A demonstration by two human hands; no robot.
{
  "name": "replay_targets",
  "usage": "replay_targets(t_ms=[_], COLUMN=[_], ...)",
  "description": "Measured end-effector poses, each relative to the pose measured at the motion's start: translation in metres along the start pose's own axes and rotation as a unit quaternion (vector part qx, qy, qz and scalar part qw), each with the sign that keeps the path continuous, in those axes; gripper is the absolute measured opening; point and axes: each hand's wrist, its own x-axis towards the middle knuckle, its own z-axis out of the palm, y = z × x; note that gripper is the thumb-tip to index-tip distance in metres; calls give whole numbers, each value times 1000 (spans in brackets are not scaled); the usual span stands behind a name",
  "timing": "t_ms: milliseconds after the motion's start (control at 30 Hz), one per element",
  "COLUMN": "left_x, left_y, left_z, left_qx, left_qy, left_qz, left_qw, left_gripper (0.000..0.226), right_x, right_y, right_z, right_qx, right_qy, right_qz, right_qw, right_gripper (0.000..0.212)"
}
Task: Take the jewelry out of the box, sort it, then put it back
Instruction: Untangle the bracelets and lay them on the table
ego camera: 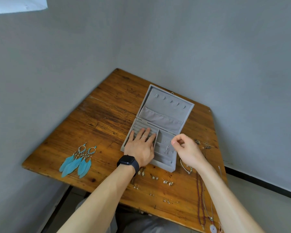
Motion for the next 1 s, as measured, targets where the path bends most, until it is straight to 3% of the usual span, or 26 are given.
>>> replay_targets(t_ms=[233,367,500,633,700,767,900,1000], left_x=[0,3,-6,-26,-39,-55,-81,-93], left_y=[-2,-2,18,57,68,73,69,63], left_z=[0,-15,-46,-74,-80,-81,-76,-73], left_qx=[-9,-122,-323,-471,-484,-485,-524,-510], left_qy=[2,-2,-1,-137,-168,-151,-124,-110], left_qz=[3,-9,-19,19,57,82,49,19], left_qw=[1000,993,946,871,857,857,841,853], left_gripper=[56,50,48,49,30,16,21,20], right_x=[-15,-30,-56,-88,-104,-119,-147,-163], right_y=[4,-2,-11,-19,-20,-18,-10,-4], right_z=[-10,-19,-29,-33,-33,-31,-22,-9], right_qx=[96,128,170,221,230,236,263,301], right_qy=[60,84,80,52,34,31,83,111], right_qz=[31,32,21,14,7,4,10,21], right_qw=[993,988,982,974,973,971,961,947], right_gripper=[11,13,13,12,12,11,13,15])
